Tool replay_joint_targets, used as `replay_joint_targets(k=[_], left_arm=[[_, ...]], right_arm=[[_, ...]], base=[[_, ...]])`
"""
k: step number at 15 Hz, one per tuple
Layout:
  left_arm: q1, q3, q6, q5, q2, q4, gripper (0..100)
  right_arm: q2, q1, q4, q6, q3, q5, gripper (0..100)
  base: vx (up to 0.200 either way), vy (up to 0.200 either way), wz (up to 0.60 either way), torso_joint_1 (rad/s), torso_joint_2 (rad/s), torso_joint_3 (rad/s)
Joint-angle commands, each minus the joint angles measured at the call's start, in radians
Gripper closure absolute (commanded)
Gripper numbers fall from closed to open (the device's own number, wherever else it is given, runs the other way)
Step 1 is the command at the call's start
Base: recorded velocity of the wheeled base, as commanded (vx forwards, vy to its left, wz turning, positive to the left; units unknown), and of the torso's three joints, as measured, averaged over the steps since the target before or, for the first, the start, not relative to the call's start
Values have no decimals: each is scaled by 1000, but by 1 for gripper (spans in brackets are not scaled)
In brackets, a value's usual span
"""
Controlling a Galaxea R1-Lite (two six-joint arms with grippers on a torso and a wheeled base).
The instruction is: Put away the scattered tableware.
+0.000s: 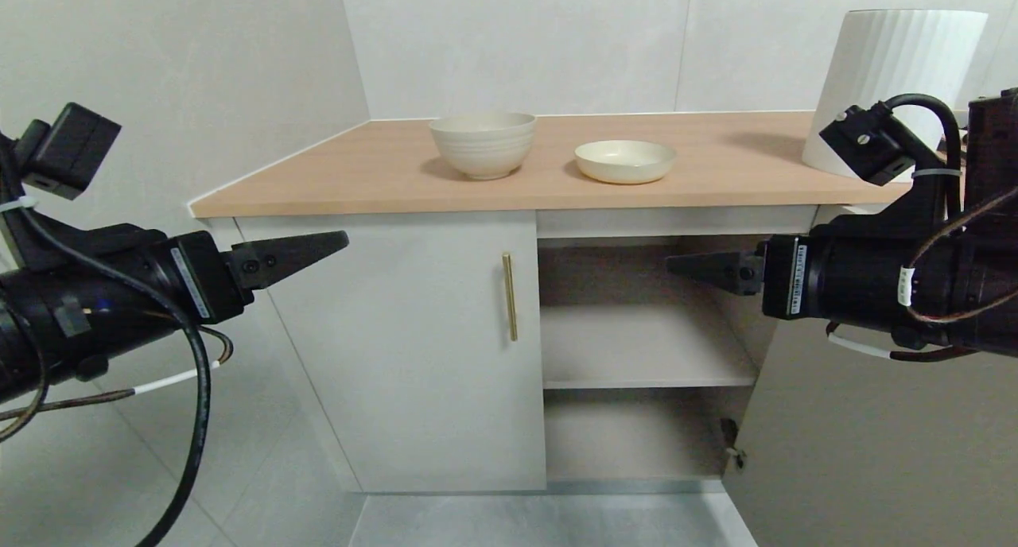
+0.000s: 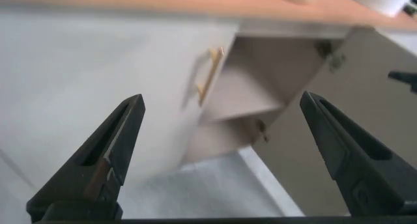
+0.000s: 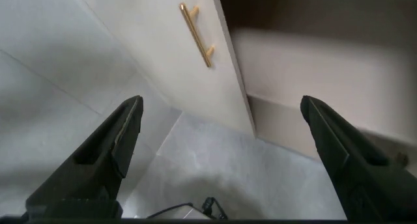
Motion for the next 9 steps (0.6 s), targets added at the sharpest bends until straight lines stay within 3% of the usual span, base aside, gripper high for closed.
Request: replay_joint_targets(k=[1,4,6,9], left_arm=[[10,-5,-1,0,0,0,0],[11,-6,-1,0,0,0,0],[10,-6,-1,-2,-22,-2,0],[7,-9,-1,-2,-52,0,0]], right_arm=[[-13,1,8,4,-10,1,0],[-50,21,48,19,-11,12,0],[-129,37,66,61,12,139,0],[-158,37,77,53,26,167,0]], base=[[200,0,0,2,7,-7],[200,0,0,-2,1,4],[0,0,0,0,0,0],[0,0,0,0,0,0]])
